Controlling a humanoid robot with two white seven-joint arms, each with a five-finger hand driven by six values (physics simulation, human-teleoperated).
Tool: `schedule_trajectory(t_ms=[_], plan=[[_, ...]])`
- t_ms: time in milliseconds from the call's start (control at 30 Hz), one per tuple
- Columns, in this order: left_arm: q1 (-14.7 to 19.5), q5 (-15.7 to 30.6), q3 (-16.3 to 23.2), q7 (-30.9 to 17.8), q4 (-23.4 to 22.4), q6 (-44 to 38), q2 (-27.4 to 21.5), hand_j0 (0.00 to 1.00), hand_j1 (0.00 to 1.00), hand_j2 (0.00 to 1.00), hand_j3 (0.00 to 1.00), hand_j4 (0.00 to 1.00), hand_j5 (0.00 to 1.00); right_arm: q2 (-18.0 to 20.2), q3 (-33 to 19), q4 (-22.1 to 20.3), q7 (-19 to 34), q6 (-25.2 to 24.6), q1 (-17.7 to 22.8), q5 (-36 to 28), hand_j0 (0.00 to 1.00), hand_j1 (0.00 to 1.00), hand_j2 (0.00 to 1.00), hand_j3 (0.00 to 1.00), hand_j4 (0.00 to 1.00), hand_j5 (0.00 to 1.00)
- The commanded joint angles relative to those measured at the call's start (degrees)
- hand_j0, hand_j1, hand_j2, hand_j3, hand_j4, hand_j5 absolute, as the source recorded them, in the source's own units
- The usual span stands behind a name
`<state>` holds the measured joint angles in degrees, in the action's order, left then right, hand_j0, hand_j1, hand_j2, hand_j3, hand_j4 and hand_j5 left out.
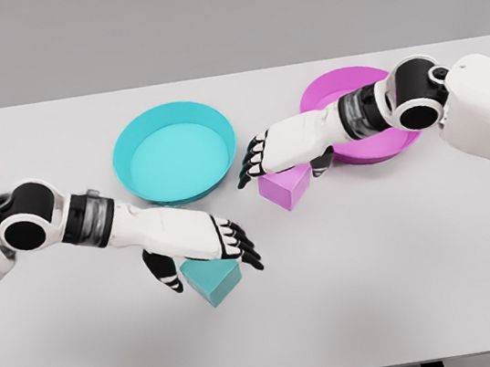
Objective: Place the blocks in the corresponding plates according to their colors
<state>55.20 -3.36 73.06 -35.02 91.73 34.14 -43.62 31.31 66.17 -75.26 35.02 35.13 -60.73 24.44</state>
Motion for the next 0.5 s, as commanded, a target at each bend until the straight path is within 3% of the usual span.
schedule_trajectory(t_ms=[0, 433, 467], plan=[[0.0, -0.2, 0.0, 0.0, -0.7, -0.1, 0.1, 1.00, 1.00, 1.00, 1.00, 1.00, 1.00, -0.2, 0.1, 0.5, 0.0, -0.1, 0.0, 0.6, 1.00, 1.00, 1.00, 1.00, 1.00, 1.00], [-1.1, -0.2, -0.2, 0.0, -1.9, -1.3, 1.7, 1.00, 1.00, 1.00, 1.00, 1.00, 1.00, -1.0, 1.0, 1.7, 0.0, -0.1, 0.0, 1.8, 1.00, 1.00, 1.00, 1.00, 1.00, 1.00], [-1.1, -0.2, -0.2, 0.0, -1.9, -1.3, 1.7, 0.96, 0.96, 0.96, 0.96, 0.96, 0.96, -1.0, 1.0, 1.7, 0.0, -0.1, 0.0, 1.8, 1.00, 1.00, 1.00, 1.00, 1.00, 1.00]])
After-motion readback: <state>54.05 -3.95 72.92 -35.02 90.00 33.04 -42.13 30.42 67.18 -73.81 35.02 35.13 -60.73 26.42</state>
